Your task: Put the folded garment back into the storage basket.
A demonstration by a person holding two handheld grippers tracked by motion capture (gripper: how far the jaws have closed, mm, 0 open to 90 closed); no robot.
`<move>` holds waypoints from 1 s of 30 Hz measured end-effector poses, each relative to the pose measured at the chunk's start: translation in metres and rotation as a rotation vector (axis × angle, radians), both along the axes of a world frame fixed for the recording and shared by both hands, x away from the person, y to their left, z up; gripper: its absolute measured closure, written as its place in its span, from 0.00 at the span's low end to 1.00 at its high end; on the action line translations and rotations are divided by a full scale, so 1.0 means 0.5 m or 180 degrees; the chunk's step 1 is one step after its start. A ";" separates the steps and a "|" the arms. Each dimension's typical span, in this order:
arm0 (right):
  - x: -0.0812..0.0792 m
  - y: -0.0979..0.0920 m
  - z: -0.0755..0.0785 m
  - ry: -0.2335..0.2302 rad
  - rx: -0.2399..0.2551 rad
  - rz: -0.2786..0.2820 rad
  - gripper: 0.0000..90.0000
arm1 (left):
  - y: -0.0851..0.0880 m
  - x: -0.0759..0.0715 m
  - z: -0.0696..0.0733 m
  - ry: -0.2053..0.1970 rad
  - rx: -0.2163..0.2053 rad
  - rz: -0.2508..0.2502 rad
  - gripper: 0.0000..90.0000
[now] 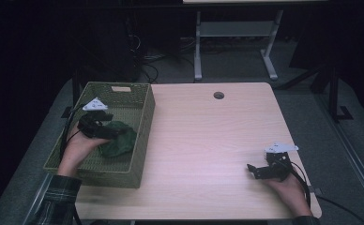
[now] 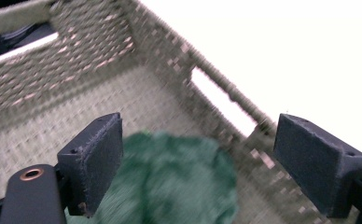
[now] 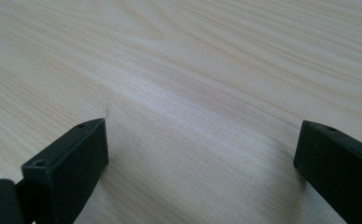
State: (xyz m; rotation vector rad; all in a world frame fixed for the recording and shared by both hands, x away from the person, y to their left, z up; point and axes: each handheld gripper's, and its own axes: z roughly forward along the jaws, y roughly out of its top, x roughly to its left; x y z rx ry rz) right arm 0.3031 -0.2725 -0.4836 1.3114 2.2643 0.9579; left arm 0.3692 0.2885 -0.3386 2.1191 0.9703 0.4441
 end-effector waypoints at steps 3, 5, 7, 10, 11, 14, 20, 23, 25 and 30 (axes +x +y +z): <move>0.000 0.000 0.000 0.0001 0.0000 0.0000 0.03 | -0.025 0.001 0.006 -0.0012 -0.0048 -0.0060 0.17; 0.000 0.000 0.000 -0.0001 -0.0001 0.0002 0.03 | -0.049 0.001 0.009 -0.0009 -0.0093 -0.0100 0.17; 0.000 0.000 0.000 0.0000 -0.0001 0.0002 0.03 | -0.056 0.002 0.011 -0.0018 -0.0094 -0.0125 0.17; 0.000 0.000 0.000 -0.0001 -0.0001 0.0001 0.03 | -0.088 0.001 0.016 -0.0056 -0.0167 -0.0190 0.17; 0.000 0.000 0.000 0.0000 0.0000 0.0001 0.03 | -0.095 0.001 0.018 -0.0074 -0.0177 -0.0208 0.17; 0.000 0.000 0.000 0.0001 0.0002 -0.0001 0.03 | -0.134 -0.002 0.025 -0.0108 -0.0240 -0.0287 0.17; 0.000 0.000 0.000 -0.0001 -0.0001 0.0001 0.03 | -0.187 -0.009 0.029 -0.0121 -0.0266 -0.0422 0.17; 0.000 0.000 0.000 0.0000 0.0001 -0.0001 0.03 | -0.218 -0.011 0.025 -0.0124 -0.0296 -0.0485 0.17; 0.000 0.000 0.000 -0.0002 0.0000 0.0000 0.03 | -0.245 -0.013 0.016 -0.0096 -0.0299 -0.0560 0.17; 0.000 0.000 0.000 0.0000 0.0001 -0.0001 0.03 | -0.282 -0.015 -0.001 -0.0048 -0.0275 -0.0660 0.17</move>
